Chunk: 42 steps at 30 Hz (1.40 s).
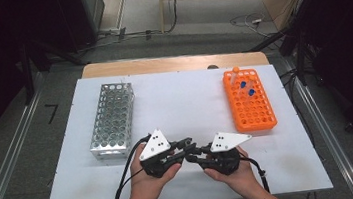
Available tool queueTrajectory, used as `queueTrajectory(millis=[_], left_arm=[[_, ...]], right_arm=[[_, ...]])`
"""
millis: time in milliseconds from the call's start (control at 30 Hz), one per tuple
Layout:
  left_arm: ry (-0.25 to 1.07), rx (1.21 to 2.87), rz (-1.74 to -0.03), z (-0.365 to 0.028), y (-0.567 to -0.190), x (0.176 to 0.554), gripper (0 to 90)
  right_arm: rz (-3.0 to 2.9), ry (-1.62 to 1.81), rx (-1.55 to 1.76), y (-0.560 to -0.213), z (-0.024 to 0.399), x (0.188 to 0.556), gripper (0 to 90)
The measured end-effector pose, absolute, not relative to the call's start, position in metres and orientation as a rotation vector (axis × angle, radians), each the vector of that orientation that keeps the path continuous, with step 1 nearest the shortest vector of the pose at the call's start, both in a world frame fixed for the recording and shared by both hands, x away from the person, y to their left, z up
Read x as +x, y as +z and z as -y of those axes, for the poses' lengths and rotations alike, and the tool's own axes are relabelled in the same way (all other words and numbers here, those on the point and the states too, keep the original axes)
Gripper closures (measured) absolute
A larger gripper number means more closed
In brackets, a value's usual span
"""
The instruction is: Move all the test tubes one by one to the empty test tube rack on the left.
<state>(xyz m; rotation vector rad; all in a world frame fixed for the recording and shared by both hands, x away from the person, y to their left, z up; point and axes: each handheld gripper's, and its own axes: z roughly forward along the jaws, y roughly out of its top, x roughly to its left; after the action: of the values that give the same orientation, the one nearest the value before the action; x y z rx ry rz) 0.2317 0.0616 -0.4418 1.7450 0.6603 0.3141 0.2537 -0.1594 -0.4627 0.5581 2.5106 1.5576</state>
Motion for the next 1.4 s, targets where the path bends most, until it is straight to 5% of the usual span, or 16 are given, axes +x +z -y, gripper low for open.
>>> queueTrajectory(millis=[200, 300, 500, 1400], left_arm=[[0.325, 1.712, -0.696, -0.074, -0.438, 0.237, 76.6], [0.343, 1.712, -0.719, -0.083, -0.436, 0.241, 76.5], [0.358, 1.696, -0.748, -0.094, -0.433, 0.247, 76.5], [0.451, 1.606, -0.884, -0.148, -0.414, 0.289, 76.5]], right_arm=[[-2.477, 1.58, 0.578, -0.458, 0.17, 0.253, 41.3], [-2.453, 1.58, 0.614, -0.456, 0.182, 0.254, 21.7], [-2.427, 1.597, 0.67, -0.451, 0.205, 0.26, 3.6], [-2.297, 1.496, 0.791, -0.453, 0.288, 0.254, 2.4]])
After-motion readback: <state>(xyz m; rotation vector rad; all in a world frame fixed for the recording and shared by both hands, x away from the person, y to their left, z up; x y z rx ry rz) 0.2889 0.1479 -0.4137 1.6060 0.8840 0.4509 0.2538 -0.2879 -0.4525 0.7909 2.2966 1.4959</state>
